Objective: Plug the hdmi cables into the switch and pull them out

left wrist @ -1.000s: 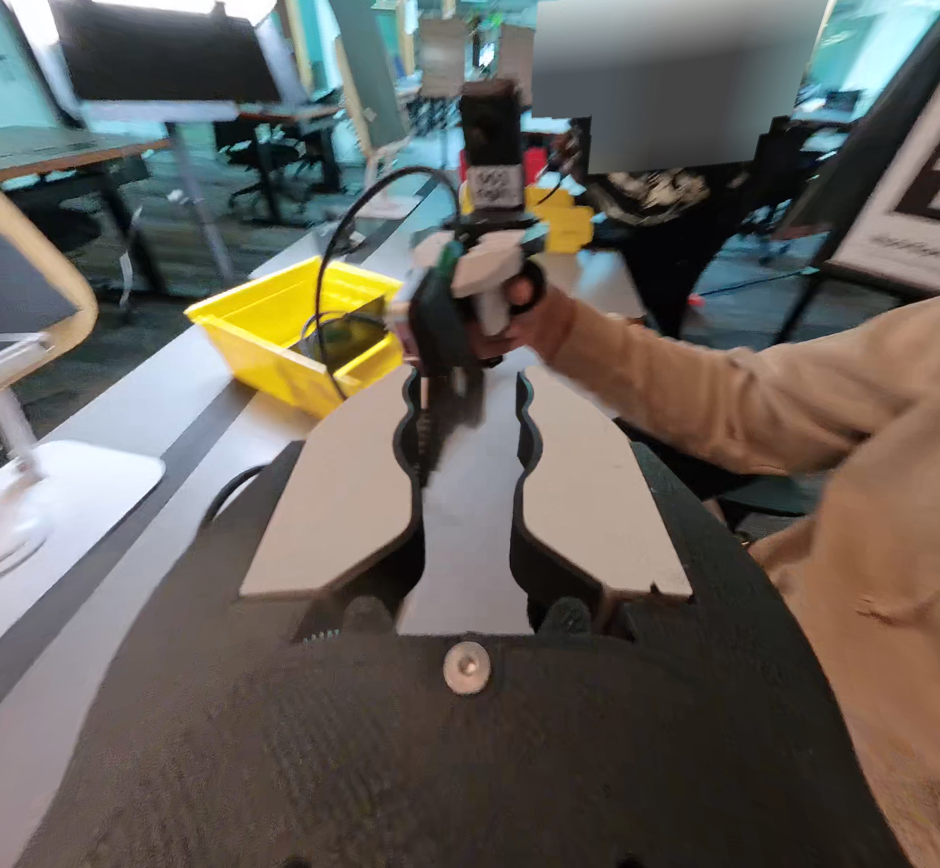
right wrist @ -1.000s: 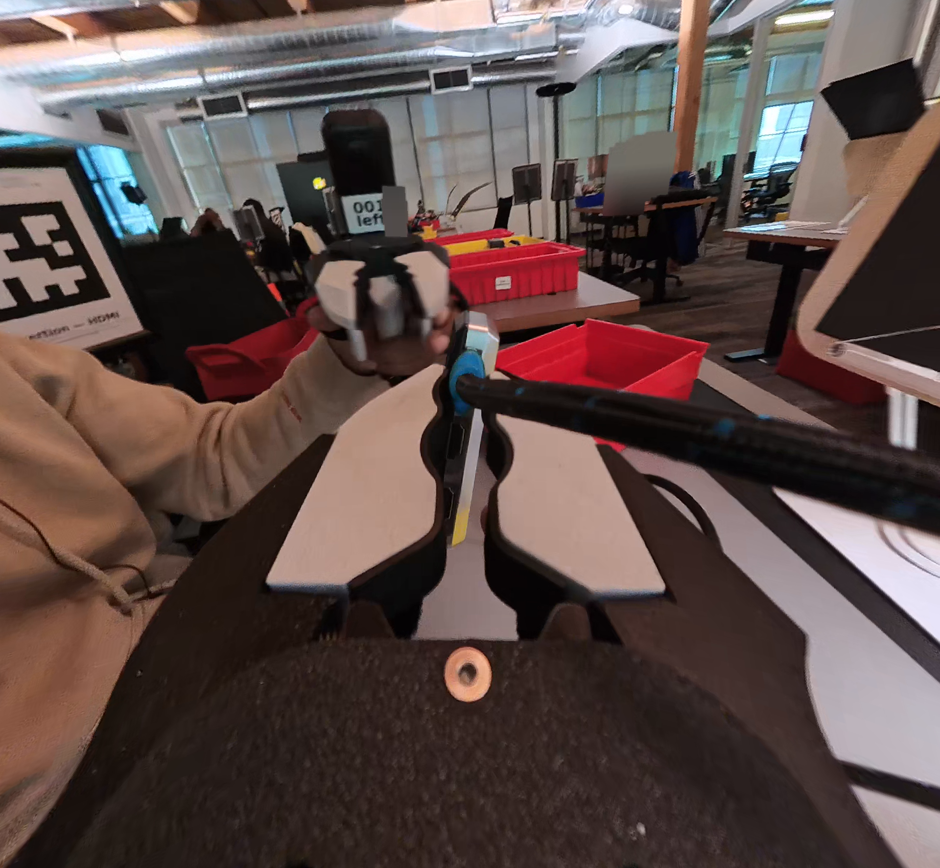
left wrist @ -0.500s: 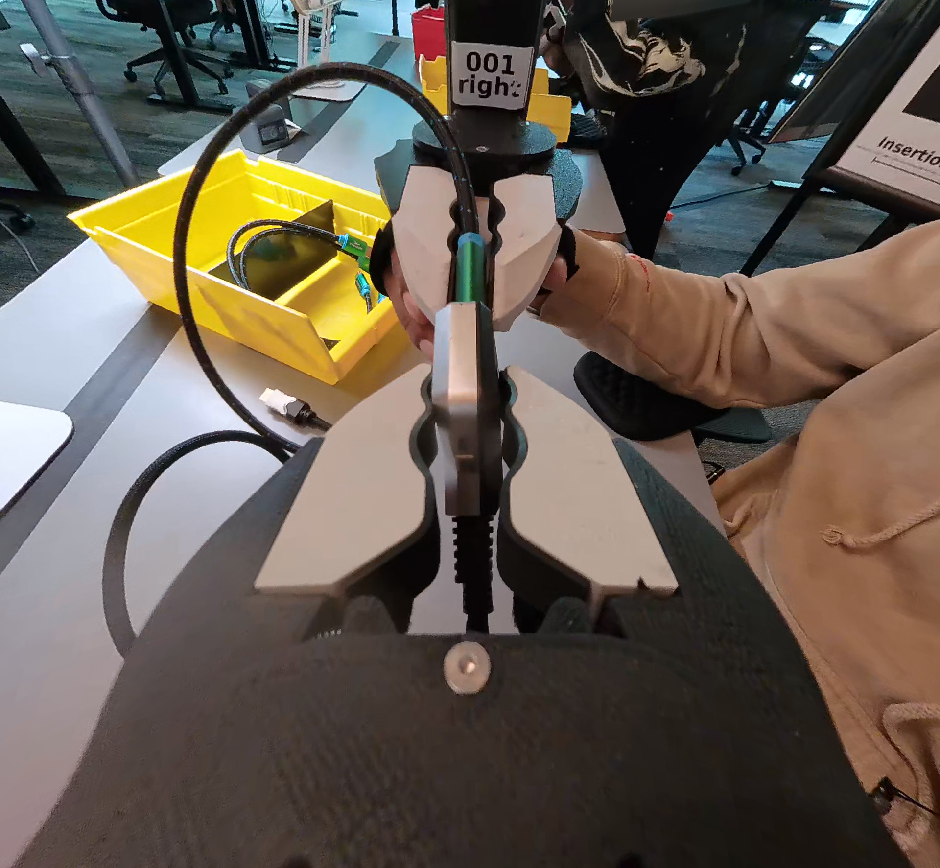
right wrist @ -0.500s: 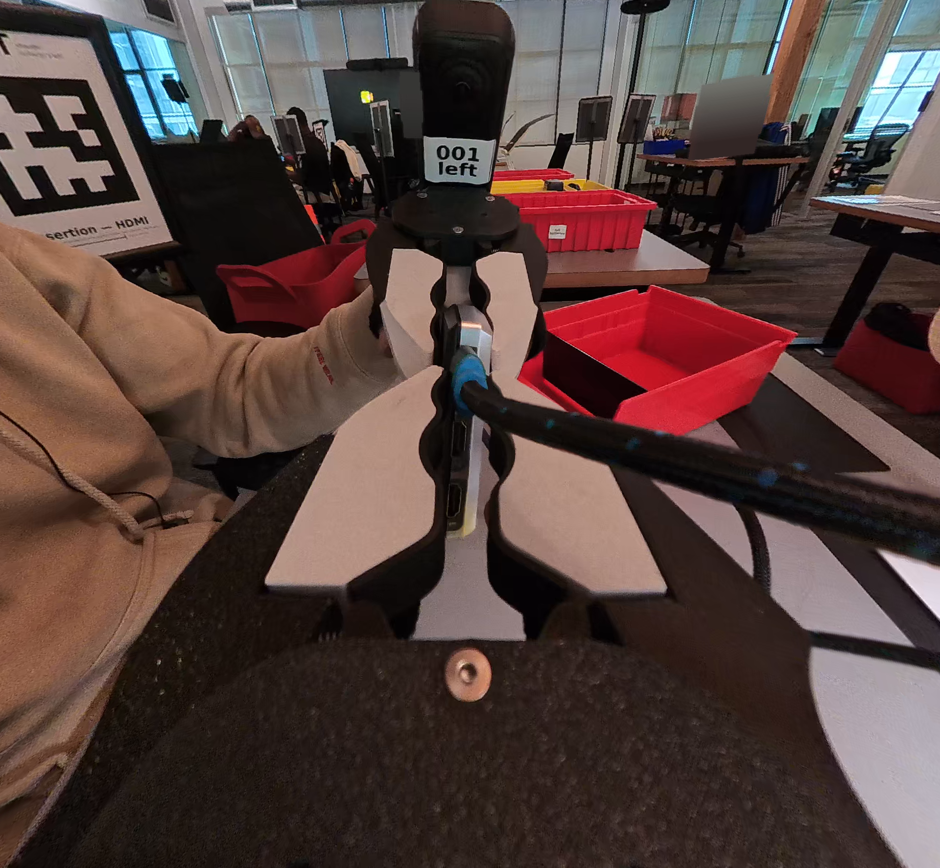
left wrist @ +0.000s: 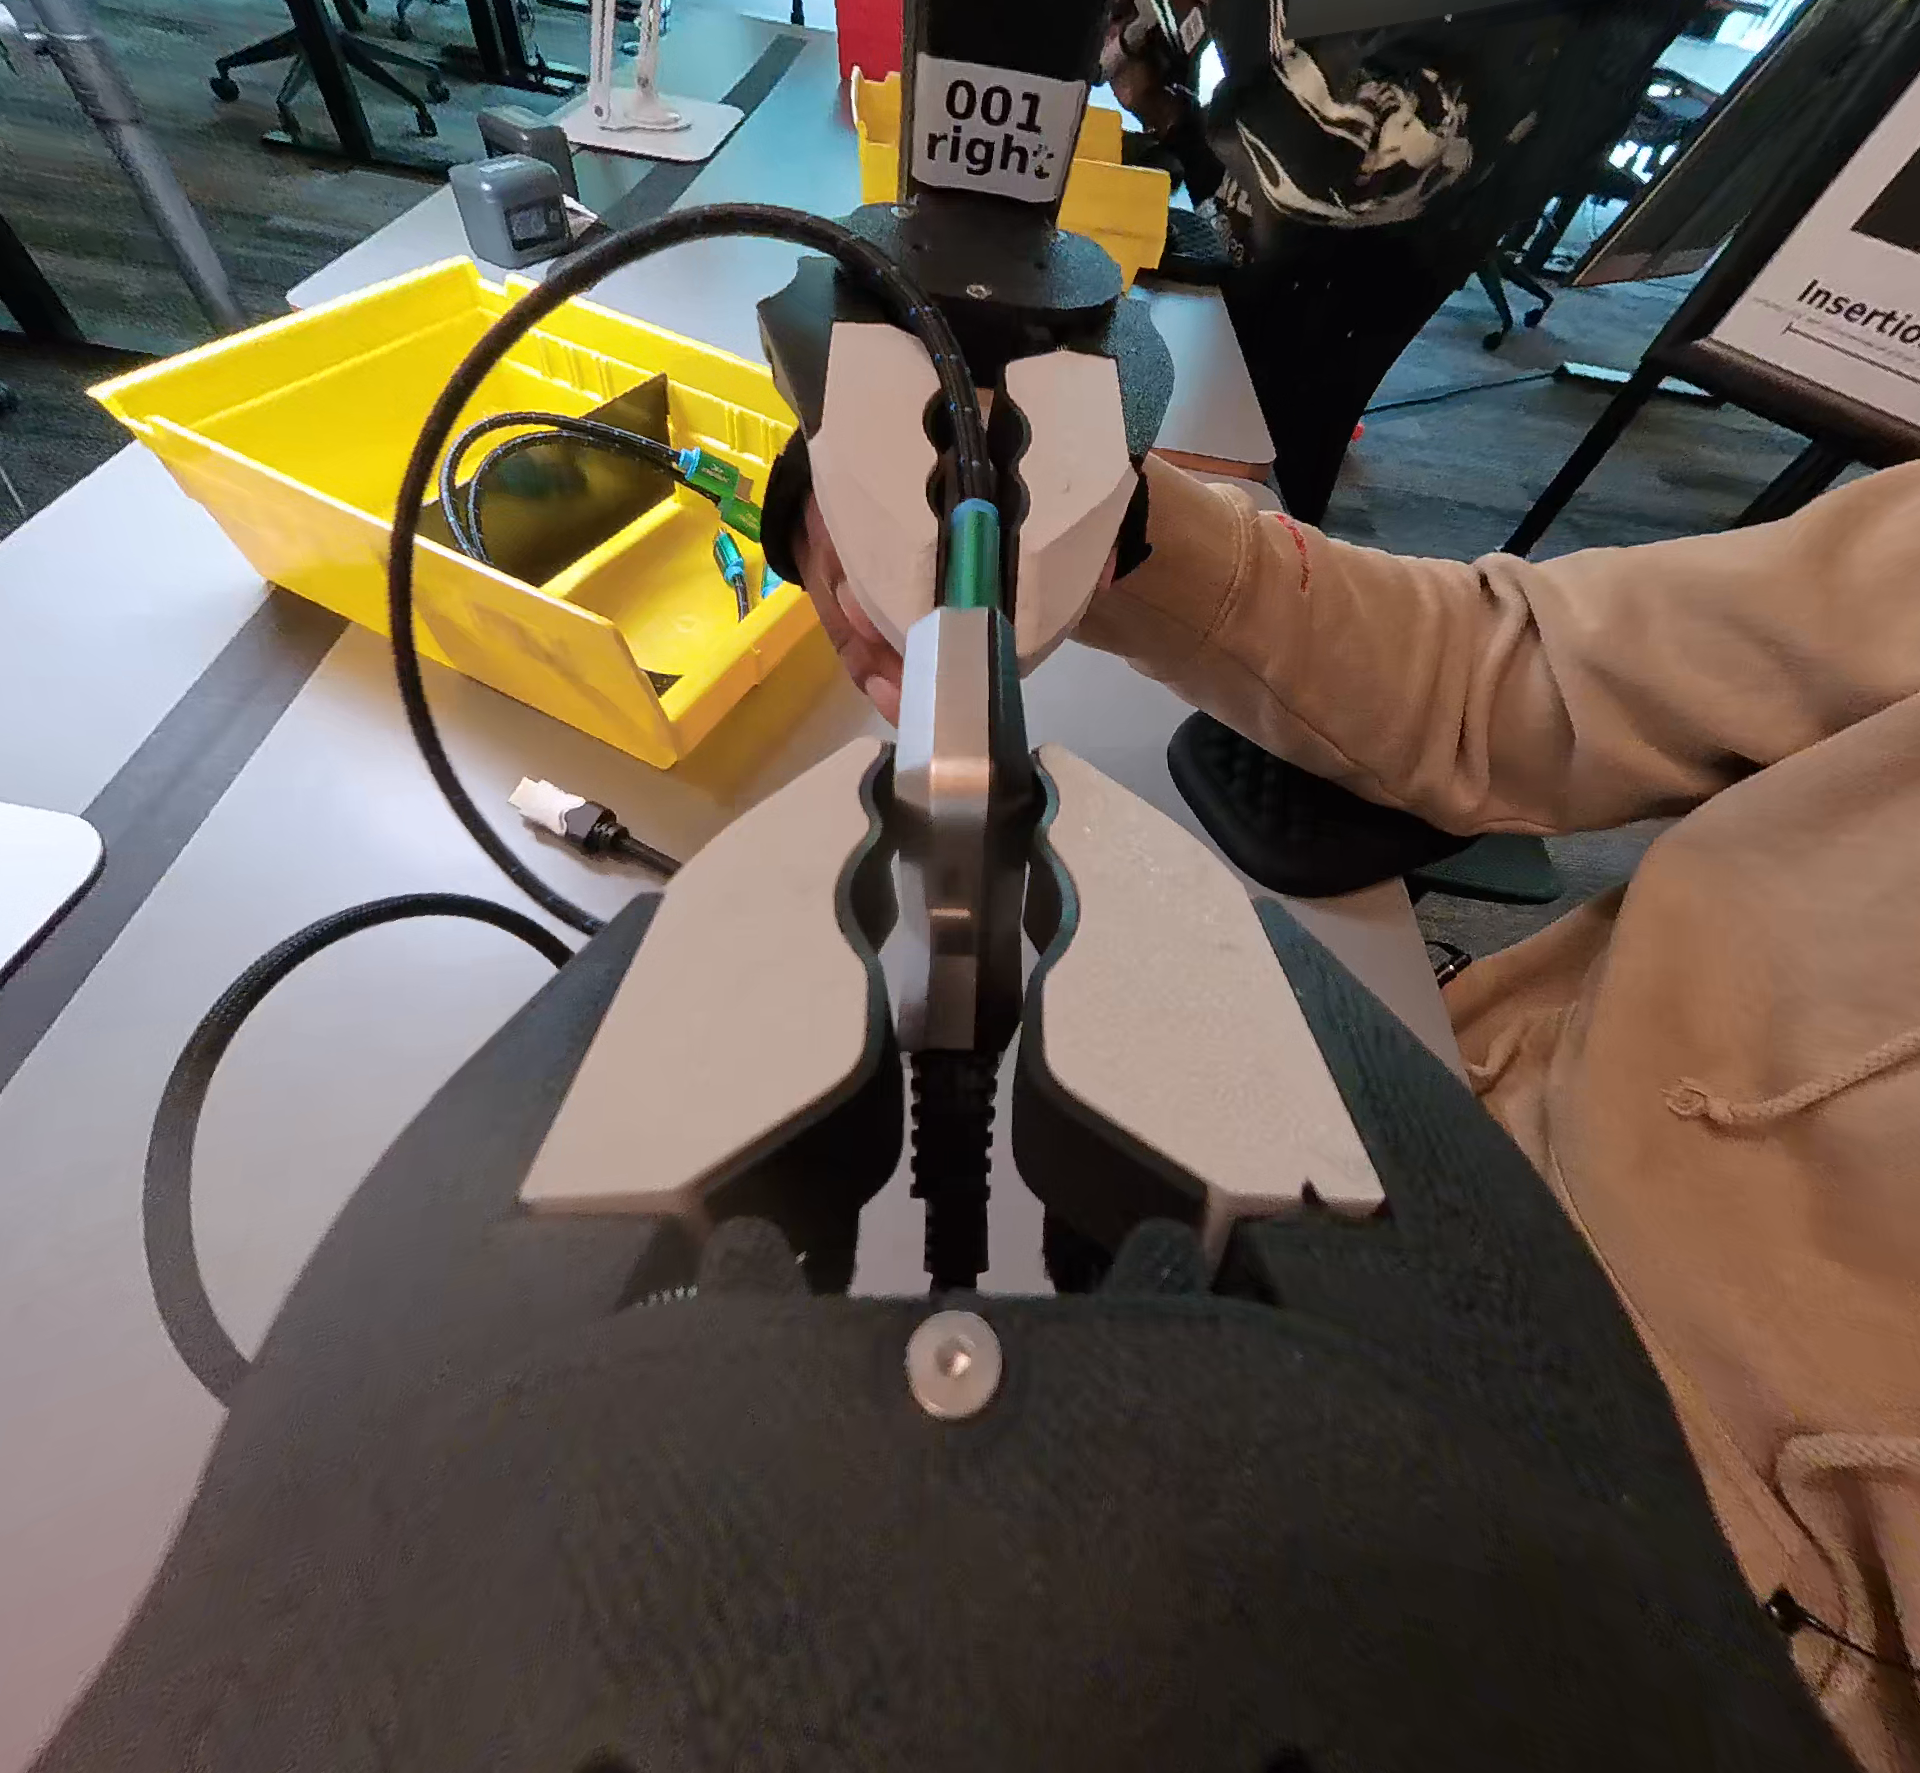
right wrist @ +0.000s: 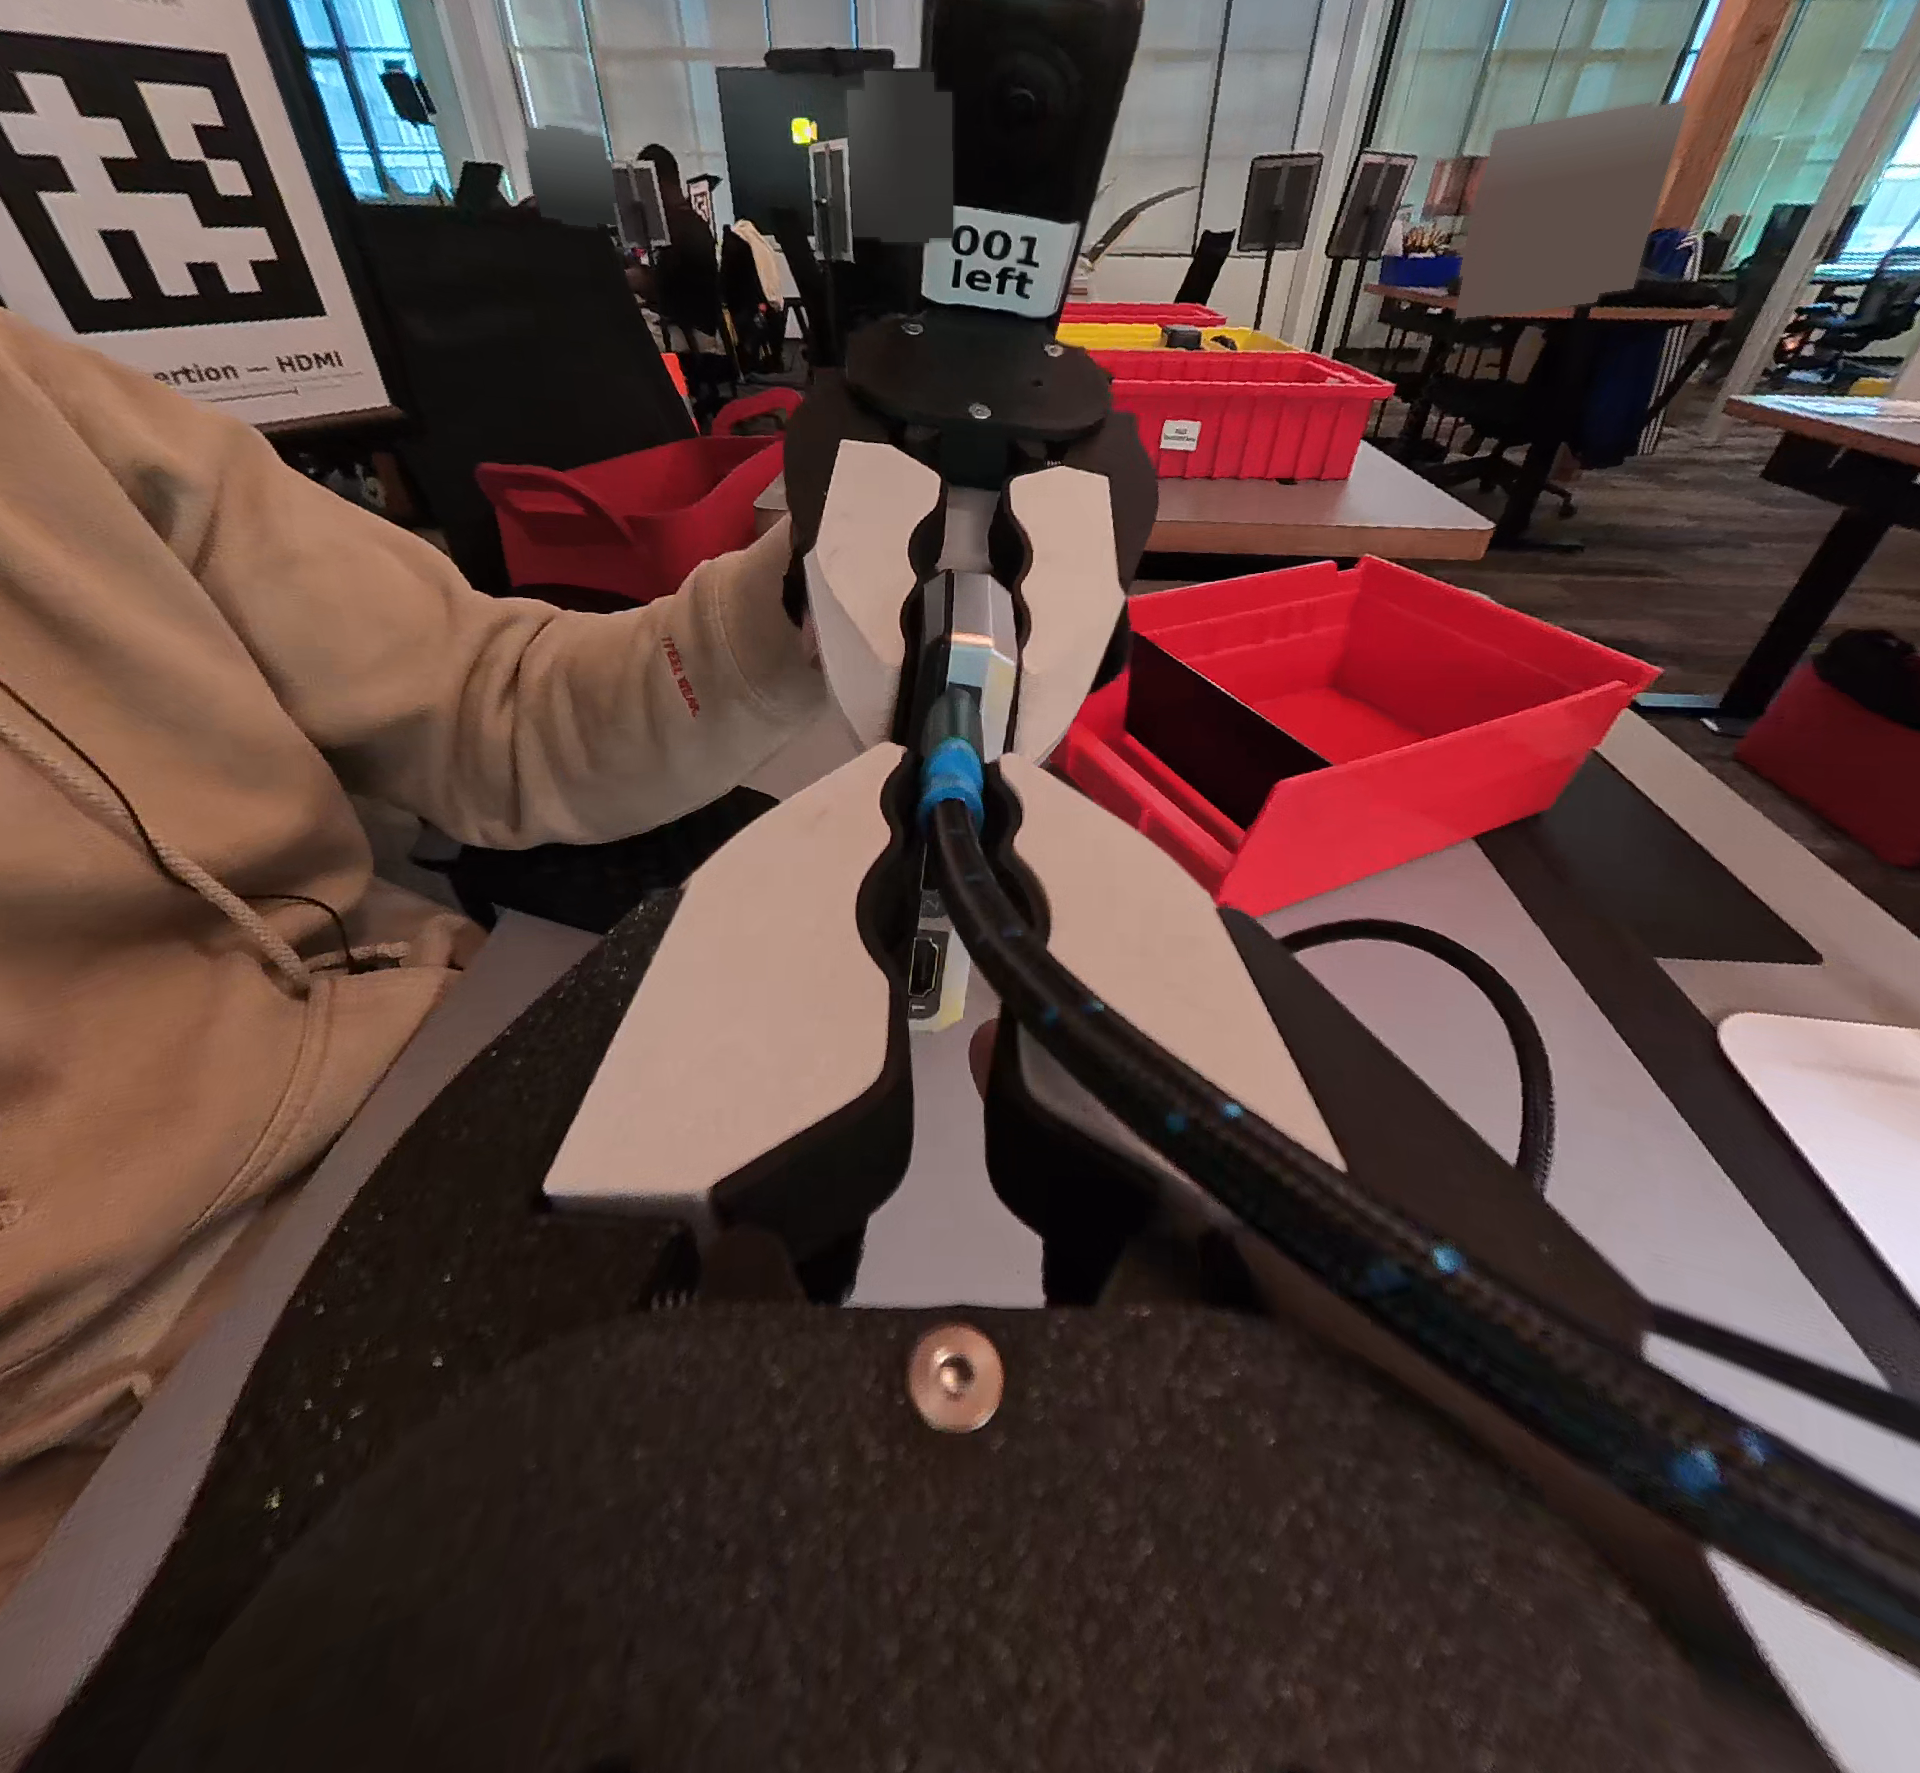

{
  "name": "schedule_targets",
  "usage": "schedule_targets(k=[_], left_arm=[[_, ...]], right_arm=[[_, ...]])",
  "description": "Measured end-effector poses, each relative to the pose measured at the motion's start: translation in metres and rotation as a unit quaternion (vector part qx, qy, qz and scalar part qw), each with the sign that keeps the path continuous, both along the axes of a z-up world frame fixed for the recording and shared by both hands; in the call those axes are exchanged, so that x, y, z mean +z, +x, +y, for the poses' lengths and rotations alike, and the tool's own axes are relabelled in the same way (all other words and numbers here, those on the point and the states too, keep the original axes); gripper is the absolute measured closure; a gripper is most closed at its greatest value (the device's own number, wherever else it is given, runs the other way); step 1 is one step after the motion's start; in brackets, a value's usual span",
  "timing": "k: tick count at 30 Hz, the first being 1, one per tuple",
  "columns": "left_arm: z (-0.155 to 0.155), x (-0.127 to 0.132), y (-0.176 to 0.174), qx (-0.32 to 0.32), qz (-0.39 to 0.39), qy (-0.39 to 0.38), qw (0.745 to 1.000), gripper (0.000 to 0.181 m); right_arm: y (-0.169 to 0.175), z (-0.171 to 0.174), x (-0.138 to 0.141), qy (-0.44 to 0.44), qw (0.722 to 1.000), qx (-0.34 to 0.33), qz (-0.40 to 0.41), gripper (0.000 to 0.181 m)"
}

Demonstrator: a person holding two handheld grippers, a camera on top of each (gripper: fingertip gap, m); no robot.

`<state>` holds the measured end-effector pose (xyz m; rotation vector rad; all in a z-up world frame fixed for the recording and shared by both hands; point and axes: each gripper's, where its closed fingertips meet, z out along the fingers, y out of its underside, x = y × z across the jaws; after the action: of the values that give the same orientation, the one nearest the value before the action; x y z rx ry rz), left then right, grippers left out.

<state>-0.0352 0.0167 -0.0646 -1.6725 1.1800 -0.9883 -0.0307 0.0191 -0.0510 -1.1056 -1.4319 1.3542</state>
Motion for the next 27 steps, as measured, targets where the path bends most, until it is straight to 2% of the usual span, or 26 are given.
schedule_targets(k=[9,10,11,12,13,15,16,18,21,23,25,27], left_arm=[[0.009,-0.004,0.002,0.014,0.001,0.002,1.0,0.159],[0.016,0.002,-0.014,0.04,-0.012,0.004,0.999,0.159],[0.027,0.018,-0.043,0.081,-0.051,0.007,0.995,0.16],[0.03,0.031,-0.072,0.103,-0.075,0.023,0.992,0.16],[0.025,0.036,-0.089,0.108,-0.068,0.044,0.991,0.16],[0.021,0.042,-0.092,0.113,-0.063,0.065,0.989,0.16],[0.025,0.045,-0.089,0.121,-0.076,0.055,0.988,0.16],[0.028,0.04,-0.084,0.117,-0.08,0.027,0.99,0.159],[0.033,0.034,-0.084,0.126,-0.073,0.023,0.989,0.16],[0.03,0.034,-0.081,0.115,-0.079,0.014,0.99,0.159],[0.032,0.032,-0.08,0.121,-0.069,0.018,0.99,0.159],[0.031,0.03,-0.077,0.12,-0.064,0.017,0.991,0.16]], right_arm=[[0.004,0.01,-0.004,-0.007,1.0,-0.006,0.006,0.17],[0.015,0.014,0.003,-0.018,0.999,-0.006,0.03,0.17],[0.045,0.029,0.025,-0.048,0.994,-0.021,0.095,0.17],[0.078,0.044,0.038,-0.047,0.989,-0.061,0.129,0.171],[0.1,0.055,0.039,-0.028,0.986,-0.112,0.12,0.17],[0.118,0.07,0.034,-0.023,0.981,-0.175,0.081,0.17],[0.121,0.081,0.03,-0.016,0.975,-0.217,0.044,0.17],[0.122,0.088,0.021,-0.01,0.966,-0.257,-0.029,0.17],[0.13,0.098,0.007,-0.021,0.943,-0.315,-0.107,0.17],[0.137,0.113,-0.006,-0.048,0.917,-0.366,-0.15,0.17],[0.136,0.121,-0.028,-0.085,0.901,-0.379,-0.195,0.17],[0.142,0.138,-0.071,-0.111,0.859,-0.411,-0.285,0.17]])
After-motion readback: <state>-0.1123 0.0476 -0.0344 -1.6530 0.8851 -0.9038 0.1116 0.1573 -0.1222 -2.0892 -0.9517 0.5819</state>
